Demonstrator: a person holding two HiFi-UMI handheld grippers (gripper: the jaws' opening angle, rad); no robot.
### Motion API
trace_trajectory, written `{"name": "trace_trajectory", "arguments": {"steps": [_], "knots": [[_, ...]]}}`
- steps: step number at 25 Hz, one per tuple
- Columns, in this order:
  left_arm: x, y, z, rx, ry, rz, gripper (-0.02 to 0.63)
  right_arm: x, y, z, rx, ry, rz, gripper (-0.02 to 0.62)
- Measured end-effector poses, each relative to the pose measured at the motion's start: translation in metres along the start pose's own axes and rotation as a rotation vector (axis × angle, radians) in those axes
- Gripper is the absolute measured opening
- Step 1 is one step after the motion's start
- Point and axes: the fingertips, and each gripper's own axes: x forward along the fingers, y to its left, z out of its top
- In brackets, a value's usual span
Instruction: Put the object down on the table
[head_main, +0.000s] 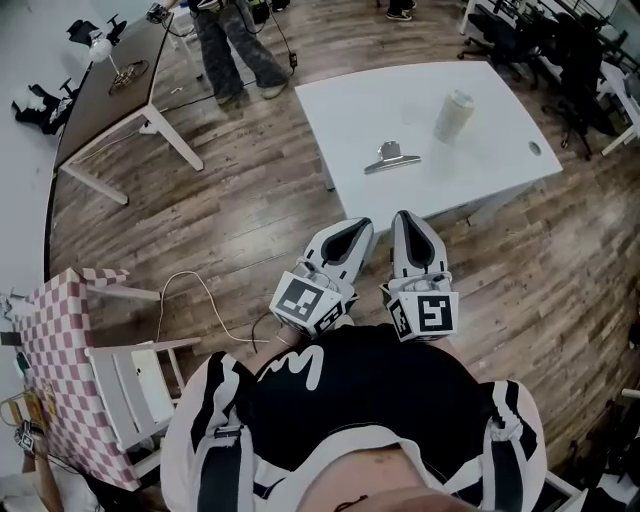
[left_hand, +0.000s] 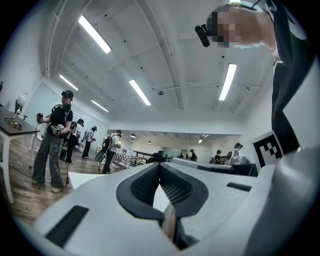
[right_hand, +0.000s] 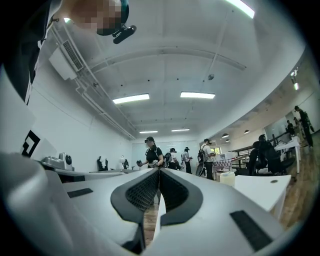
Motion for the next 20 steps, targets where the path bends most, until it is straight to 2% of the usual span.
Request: {"name": "trace_trajectory", "arguments": {"steps": [8,14,20], "knots": [[-0.002,-0.038,-0.001,0.028,-0.008,0.013,0.005,-0.040,-0.010,0.003,-0.001,0.006,0.000,0.018],[-0.004,-0.089,-0.017,-0.002,0.010,0.026,0.005,-0.089,-0.030,0.012,-0.014,0.012,-0.007,0.018],[-0.017,-0.143,-0.020,0.008,-0.001,0.031,0.005,-0.143,-0.035,0.022,-0.017,0.014,-0.003,0.018]]}}
